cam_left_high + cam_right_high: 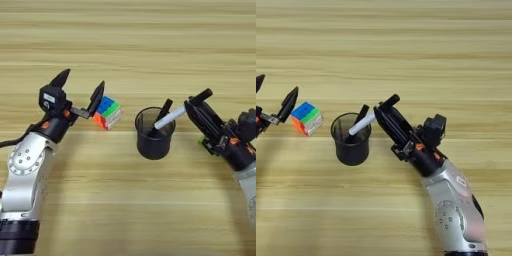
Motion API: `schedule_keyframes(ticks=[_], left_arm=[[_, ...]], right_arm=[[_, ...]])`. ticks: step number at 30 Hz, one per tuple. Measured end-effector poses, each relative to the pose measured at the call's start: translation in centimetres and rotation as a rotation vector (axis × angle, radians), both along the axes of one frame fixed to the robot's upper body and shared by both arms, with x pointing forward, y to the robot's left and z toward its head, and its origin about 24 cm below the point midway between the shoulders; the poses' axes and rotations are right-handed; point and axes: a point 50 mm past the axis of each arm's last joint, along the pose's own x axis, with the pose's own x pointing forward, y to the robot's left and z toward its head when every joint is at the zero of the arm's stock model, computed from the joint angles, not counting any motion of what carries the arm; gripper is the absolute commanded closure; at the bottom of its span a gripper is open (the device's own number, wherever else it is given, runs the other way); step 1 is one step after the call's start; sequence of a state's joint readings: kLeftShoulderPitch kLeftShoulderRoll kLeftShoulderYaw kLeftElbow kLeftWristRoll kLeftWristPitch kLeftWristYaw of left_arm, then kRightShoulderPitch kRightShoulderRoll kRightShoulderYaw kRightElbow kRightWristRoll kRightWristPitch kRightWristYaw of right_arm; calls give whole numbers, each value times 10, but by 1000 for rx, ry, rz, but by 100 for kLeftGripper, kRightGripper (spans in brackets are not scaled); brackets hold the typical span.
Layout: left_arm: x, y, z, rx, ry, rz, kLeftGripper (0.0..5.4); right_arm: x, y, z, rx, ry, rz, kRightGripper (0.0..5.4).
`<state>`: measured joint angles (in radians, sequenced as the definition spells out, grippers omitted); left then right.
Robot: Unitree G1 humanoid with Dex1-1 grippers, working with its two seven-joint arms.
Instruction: Move the objects on the table
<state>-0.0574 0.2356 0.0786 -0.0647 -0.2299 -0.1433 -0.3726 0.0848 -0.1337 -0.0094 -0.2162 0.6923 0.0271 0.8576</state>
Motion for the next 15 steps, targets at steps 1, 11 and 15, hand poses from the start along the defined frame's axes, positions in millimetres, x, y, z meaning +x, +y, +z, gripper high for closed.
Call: schedule_keyframes(ticks=[1, 11, 15], left_arm=[[1, 1, -2, 3, 5, 20, 5], [11, 6, -17, 38, 26, 129, 0], [11, 6, -17, 37, 8, 138, 0]], right_arm=[[0, 0, -1, -6, 1, -2, 466], [1, 2, -10, -113, 18, -11, 466], [2, 5, -17, -184, 37, -26, 466]])
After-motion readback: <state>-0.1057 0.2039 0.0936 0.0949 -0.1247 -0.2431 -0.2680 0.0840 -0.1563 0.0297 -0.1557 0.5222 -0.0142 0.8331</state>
